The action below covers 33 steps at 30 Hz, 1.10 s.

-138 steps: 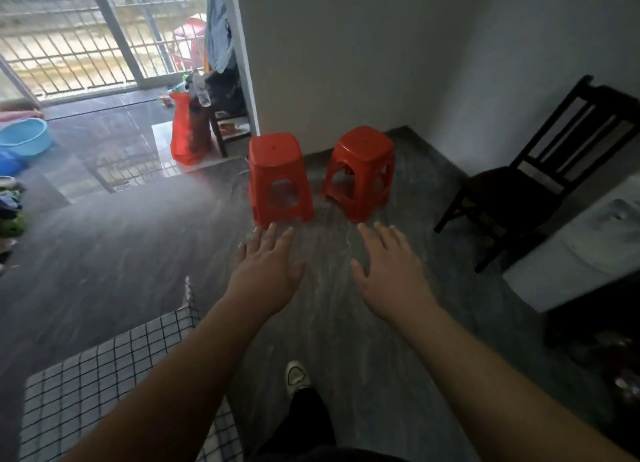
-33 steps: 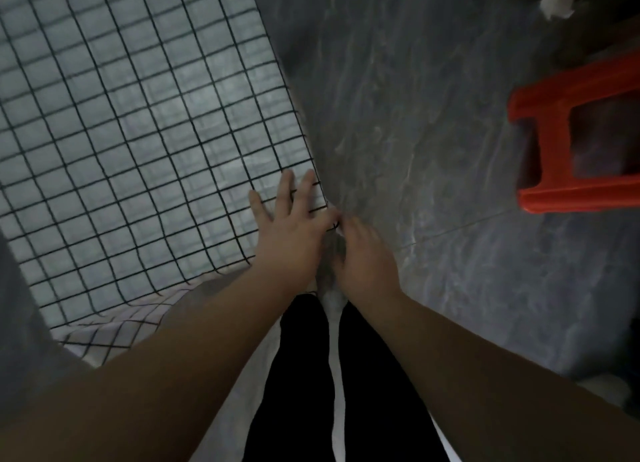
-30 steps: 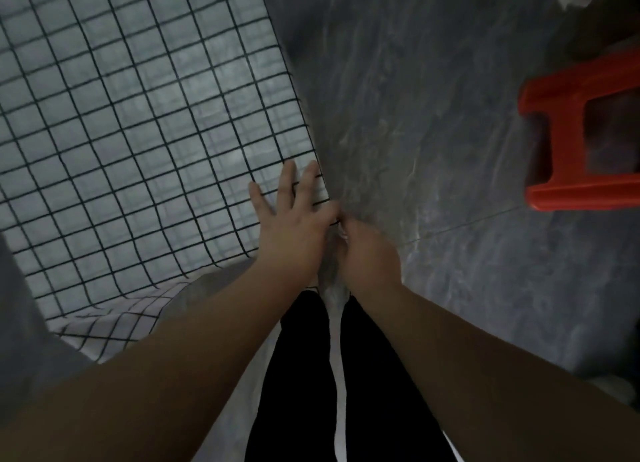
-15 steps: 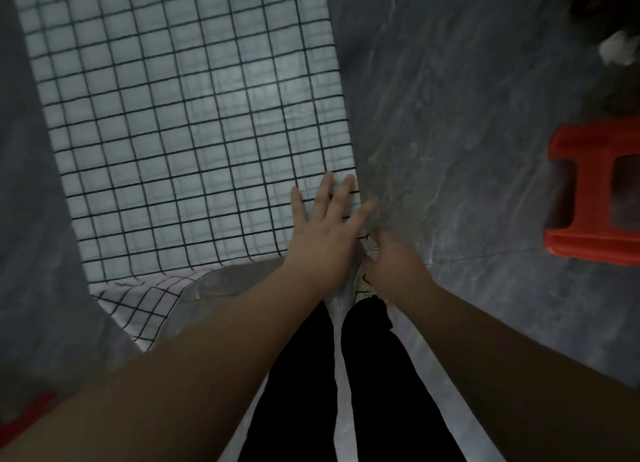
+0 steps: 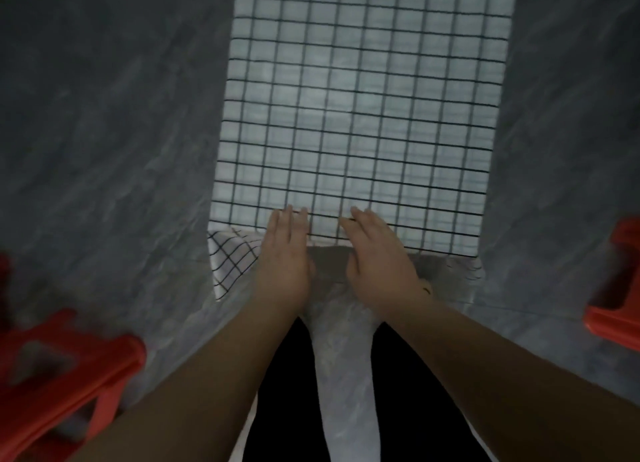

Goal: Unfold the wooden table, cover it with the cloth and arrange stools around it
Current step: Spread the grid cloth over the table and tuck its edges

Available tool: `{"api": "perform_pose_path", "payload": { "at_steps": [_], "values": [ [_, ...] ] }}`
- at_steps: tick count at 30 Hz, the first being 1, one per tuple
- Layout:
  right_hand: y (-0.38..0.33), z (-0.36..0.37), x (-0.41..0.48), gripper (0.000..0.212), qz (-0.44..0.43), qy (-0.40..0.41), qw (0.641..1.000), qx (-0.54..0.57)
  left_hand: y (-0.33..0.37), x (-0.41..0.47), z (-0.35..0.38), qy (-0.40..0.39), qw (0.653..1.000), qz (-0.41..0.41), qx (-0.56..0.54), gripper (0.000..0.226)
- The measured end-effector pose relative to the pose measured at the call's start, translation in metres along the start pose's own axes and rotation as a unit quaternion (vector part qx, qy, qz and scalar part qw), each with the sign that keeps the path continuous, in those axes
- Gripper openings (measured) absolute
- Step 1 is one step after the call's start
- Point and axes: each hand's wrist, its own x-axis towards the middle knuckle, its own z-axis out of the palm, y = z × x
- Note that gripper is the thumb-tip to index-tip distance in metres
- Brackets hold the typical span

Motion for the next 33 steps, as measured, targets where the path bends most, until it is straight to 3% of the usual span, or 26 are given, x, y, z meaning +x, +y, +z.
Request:
{"api": "perform_pose_path", "payload": {
  "at_steps": [4,7,9,14,16,20,22,24,26,31,33],
  "values": [
    [-0.06,0.031,0.034,0.056,-0.041,-0.003,0.999,-0.006,-0.079,-0.006,-0.028,0.067,0.99,-0.116,-0.047,0.074],
    [-0.1,0.053,0.055,0.056,-0.075,-0.009,0.997,0.0,-0.137,-0.013,-0.037,0.095,0.979,-0.154,-0.095,0.073],
    [-0.119,0.066,0.068,0.055,-0.091,-0.016,0.996,0.008,-0.174,-0.017,-0.031,0.052,0.969,-0.193,-0.141,0.079],
    [-0.136,0.089,0.099,0.054,-0.138,-0.018,0.99,0.011,-0.239,-0.013,-0.006,-0.137,0.906,-0.298,-0.268,0.088],
    [-0.134,0.096,0.105,0.054,-0.15,-0.023,0.988,-0.008,-0.253,-0.01,0.002,-0.18,0.855,-0.343,-0.345,0.084],
    [-0.124,0.103,0.108,0.051,-0.166,-0.029,0.985,-0.031,-0.267,-0.013,0.014,-0.239,0.662,-0.435,-0.561,0.058],
    [-0.122,0.104,0.108,0.051,-0.165,-0.034,0.985,-0.032,-0.271,-0.017,0.021,-0.248,0.586,-0.459,-0.62,0.053],
    [-0.121,0.105,0.107,0.052,-0.162,-0.042,0.985,-0.041,-0.275,-0.023,0.026,-0.271,0.565,-0.461,-0.628,0.05],
    [-0.122,0.103,0.108,0.054,-0.164,-0.05,0.984,-0.045,-0.276,-0.032,0.03,-0.27,0.558,-0.454,-0.64,0.034],
    [-0.123,0.097,0.108,0.057,-0.163,-0.08,0.982,-0.048,-0.275,-0.053,0.015,-0.126,0.487,-0.418,-0.756,0.02],
    [-0.125,0.095,0.109,0.056,-0.166,-0.088,0.981,-0.052,-0.281,-0.054,0.007,-0.065,0.484,-0.409,-0.771,0.02]
  ]
}}
